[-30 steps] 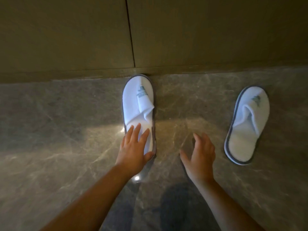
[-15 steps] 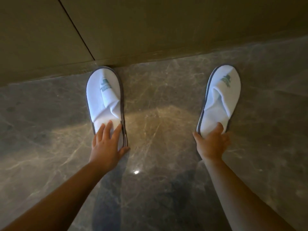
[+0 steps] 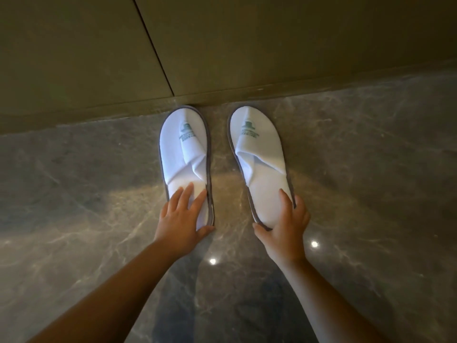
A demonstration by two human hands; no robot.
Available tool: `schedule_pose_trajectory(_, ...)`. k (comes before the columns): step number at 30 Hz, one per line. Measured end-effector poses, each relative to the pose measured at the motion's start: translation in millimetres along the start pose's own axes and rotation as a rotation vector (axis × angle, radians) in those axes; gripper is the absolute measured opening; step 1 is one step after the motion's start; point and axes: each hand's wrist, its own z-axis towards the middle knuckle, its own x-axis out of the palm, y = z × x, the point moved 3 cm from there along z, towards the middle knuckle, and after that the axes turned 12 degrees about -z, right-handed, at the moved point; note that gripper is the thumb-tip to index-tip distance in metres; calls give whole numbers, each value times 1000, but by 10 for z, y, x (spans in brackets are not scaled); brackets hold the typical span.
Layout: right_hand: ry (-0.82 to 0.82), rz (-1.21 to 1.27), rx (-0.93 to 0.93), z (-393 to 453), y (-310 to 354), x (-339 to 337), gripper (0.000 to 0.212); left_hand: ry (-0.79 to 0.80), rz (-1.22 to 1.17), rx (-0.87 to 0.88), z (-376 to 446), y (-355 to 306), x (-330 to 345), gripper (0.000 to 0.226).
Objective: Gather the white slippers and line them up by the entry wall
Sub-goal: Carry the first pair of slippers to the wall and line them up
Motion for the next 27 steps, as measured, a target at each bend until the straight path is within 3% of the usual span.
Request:
schedule_pose_trajectory(10,0,-44,26,102,116,92,84,81,69,0,6,31,31,90)
schedule_pose_trajectory(27,35,-81,30,83,187,111,86,71,42,7,-18,8,28,90)
